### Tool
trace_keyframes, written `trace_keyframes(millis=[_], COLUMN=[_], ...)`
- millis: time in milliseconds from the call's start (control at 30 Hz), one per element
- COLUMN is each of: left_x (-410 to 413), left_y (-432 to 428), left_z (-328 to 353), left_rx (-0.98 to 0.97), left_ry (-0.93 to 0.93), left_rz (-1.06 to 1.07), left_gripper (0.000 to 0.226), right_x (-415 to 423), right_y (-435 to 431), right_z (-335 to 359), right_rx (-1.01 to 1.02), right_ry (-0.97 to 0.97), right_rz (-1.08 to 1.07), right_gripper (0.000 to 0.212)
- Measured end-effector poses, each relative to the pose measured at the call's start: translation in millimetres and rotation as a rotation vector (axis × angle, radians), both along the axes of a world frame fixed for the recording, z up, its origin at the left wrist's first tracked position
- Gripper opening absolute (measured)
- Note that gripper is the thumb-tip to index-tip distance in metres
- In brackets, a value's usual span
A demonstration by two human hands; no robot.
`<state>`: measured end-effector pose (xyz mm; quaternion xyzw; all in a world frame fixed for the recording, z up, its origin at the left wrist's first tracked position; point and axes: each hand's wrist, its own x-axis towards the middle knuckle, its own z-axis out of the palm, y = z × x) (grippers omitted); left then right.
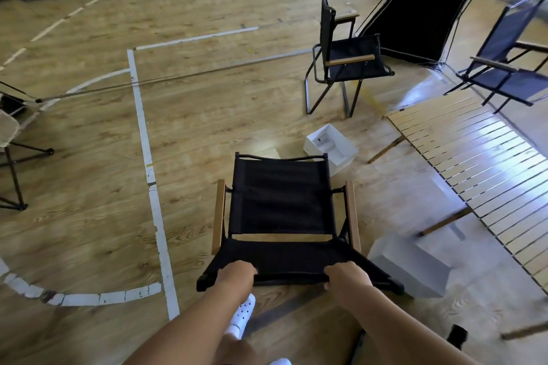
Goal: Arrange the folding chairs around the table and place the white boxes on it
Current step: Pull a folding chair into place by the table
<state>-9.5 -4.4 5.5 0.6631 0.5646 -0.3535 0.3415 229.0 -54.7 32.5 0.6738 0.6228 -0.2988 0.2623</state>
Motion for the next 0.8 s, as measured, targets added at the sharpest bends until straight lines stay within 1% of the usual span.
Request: trace_keyframes(millis=[133,267,333,533,667,800], left_x=[4,6,6,16,16,18], left_y=[9,16,22,57,84,117], left_z=[-9,5,8,17,21,23], left_rx=[-0.023,0.017,0.048,0.064,0.085,0.085], left_ry=[0.064,0.008,-0.021,-0.02,-0.026,-0.023], left_rz=[-0.045,-0.141,-0.216,-0.387,-0.503,-0.631], left_gripper=[0.058,0.064,0.065,0.058,0.057,0.053], right_x=[-3,-2,-3,-6,-15,-29], right_y=[-11,-14,-11,1,8,17], right_z=[1,2,3,5,8,10], right_rx=[0.024,0.03,0.026,0.0,0.009,0.02], right_ry=[0.012,-0.019,-0.019,0.001,-0.012,-0.029], right_rz=[-0.084,-0.115,-0.18,-0.384,-0.47,-0.51], right_gripper=[0.025,0.034,0.036,0.039,0.038,0.036])
